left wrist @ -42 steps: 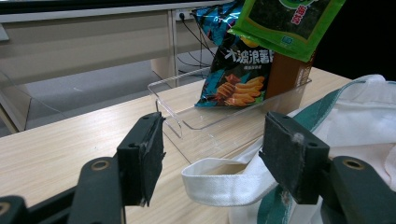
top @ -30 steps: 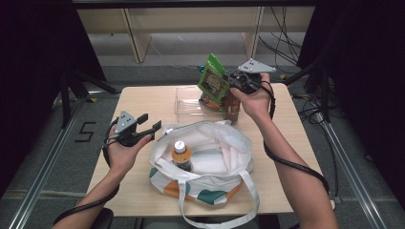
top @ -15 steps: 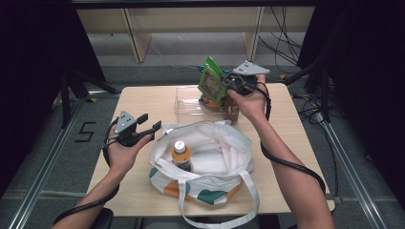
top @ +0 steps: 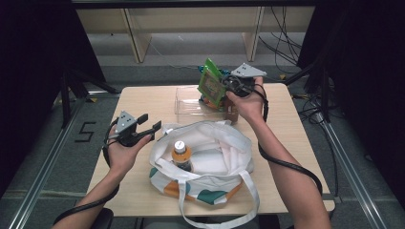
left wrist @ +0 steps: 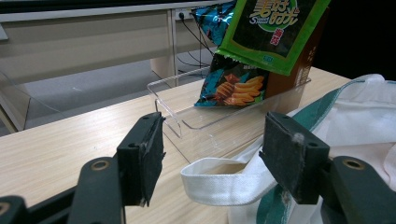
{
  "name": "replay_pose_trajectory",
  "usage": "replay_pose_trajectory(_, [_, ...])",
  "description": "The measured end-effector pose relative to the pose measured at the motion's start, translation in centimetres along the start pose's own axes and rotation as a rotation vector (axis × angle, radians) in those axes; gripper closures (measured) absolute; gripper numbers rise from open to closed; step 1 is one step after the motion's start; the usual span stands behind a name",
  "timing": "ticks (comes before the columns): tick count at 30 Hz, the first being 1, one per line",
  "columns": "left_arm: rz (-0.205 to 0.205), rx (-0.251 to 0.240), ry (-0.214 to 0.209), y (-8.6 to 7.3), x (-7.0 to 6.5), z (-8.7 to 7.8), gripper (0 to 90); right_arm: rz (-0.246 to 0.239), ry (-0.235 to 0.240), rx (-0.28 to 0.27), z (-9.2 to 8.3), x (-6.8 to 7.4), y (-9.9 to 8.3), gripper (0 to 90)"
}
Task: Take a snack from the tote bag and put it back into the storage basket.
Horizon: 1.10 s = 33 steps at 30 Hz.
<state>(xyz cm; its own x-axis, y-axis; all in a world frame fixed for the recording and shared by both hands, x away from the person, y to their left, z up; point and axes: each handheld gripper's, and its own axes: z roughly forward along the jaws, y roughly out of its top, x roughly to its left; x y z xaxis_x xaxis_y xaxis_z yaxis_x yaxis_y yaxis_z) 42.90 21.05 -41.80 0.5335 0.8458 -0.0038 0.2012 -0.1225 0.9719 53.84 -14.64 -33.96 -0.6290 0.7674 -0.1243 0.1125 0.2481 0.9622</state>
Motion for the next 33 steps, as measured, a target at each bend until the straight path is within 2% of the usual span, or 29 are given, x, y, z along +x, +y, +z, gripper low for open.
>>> replay_pose_trajectory(2, [-0.002,0.000,0.000,0.0,0.0,0.0,38.0,-0.017,0.007,0.000,0.2,-0.1,-0.1,90.0])
replay_pose_trajectory(3, [-0.002,0.000,0.001,0.0,0.0,0.0,38.0,-0.022,-0.005,-0.004,0.2,-0.1,-0.2,90.0])
replay_pose_trajectory(10, [0.000,0.002,-0.002,0.0,-0.1,0.0,38.0,-0.018,-0.006,0.009,0.6,0.0,-0.5,90.0])
replay_pose_trajectory(11, [0.001,0.001,-0.002,0.0,-0.1,0.0,38.0,-0.030,-0.009,0.008,0.6,0.0,-0.5,90.0])
replay_pose_trajectory(12, [0.001,0.001,-0.002,0.0,-0.1,0.0,38.0,-0.020,-0.015,0.005,0.7,0.2,-0.6,90.0])
replay_pose_trajectory(16, [0.000,0.002,-0.003,0.0,-0.1,0.0,38.0,-0.039,-0.017,0.007,0.9,0.1,-0.7,90.0])
replay_pose_trajectory(17, [0.001,0.003,-0.003,0.0,-0.1,0.0,38.0,-0.039,-0.010,0.016,0.9,0.1,-0.7,90.0])
replay_pose_trajectory(18, [0.001,0.002,-0.003,0.0,-0.1,0.0,38.0,-0.015,-0.018,0.022,1.0,0.4,-0.8,90.0])
replay_pose_trajectory(20, [0.002,0.001,-0.005,0.0,-0.1,0.0,38.0,-0.040,-0.024,0.011,1.2,0.4,-0.9,90.0])
replay_pose_trajectory(24, [0.003,0.002,-0.004,0.0,-0.1,0.0,38.0,-0.041,-0.016,0.019,1.3,0.5,-1.0,90.0])
replay_pose_trajectory(27, [0.002,0.002,-0.002,0.0,-0.1,0.0,38.0,-0.066,-0.012,0.019,1.5,0.4,-1.0,90.0])
replay_pose_trajectory(29, [0.002,0.002,-0.002,0.0,-0.1,0.0,38.0,-0.046,-0.012,0.020,1.5,0.5,-1.1,90.0])
replay_pose_trajectory(31, [0.002,0.001,-0.003,0.0,-0.1,0.0,38.0,-0.049,-0.016,0.020,1.6,0.5,-1.1,90.0])
replay_pose_trajectory(32, [-0.022,0.014,0.006,-0.1,-0.2,-0.1,38.0,-0.071,-0.033,0.011,1.6,0.5,-1.2,90.0])
replay_pose_trajectory(33, [-0.027,0.014,0.007,-0.1,-0.3,-0.1,38.0,-0.057,-0.025,0.017,1.6,0.6,-1.2,90.0])
